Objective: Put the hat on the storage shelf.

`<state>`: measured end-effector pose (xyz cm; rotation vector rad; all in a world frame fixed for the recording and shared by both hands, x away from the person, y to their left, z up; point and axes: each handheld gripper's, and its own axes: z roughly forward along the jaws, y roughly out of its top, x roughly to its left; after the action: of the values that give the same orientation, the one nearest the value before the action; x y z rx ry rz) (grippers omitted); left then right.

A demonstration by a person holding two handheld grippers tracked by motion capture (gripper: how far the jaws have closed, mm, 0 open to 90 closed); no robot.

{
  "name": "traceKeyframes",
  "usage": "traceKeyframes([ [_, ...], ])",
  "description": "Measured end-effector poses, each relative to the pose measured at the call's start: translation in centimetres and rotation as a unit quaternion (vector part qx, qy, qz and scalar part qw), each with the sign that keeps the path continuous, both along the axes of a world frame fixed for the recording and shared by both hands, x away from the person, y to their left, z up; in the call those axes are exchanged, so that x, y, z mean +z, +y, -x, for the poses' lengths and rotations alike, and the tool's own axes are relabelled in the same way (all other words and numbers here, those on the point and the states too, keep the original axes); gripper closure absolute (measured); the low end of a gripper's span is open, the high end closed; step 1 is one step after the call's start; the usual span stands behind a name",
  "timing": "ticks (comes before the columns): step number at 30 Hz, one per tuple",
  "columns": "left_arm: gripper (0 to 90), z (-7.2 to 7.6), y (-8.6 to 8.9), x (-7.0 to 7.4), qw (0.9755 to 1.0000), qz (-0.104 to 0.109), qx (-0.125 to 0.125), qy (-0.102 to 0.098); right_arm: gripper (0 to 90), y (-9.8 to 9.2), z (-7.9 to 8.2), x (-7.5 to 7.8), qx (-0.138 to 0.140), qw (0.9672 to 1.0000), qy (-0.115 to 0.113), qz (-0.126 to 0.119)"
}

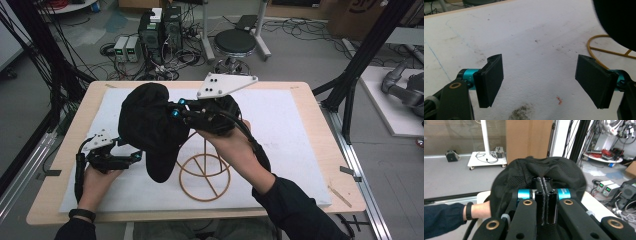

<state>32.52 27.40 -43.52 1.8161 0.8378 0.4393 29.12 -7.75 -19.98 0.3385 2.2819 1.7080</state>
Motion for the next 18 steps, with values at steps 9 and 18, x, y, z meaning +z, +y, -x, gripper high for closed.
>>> traceKeyframes([
  [9, 22.7, 0.0, -0.2, -0.1, 1.0000, -0.004, -0.001, 0.003, 90.0, -3.6, 1.7, -0.6, -0.013, 0.9997, -0.022, 0.003],
  [18, 22.7, -0.2, -0.3, -0.2, 1.0000, -0.004, -0.003, 0.007, 90.0, -8.4, 1.8, -2.2, -0.061, 0.9978, -0.022, -0.018],
])
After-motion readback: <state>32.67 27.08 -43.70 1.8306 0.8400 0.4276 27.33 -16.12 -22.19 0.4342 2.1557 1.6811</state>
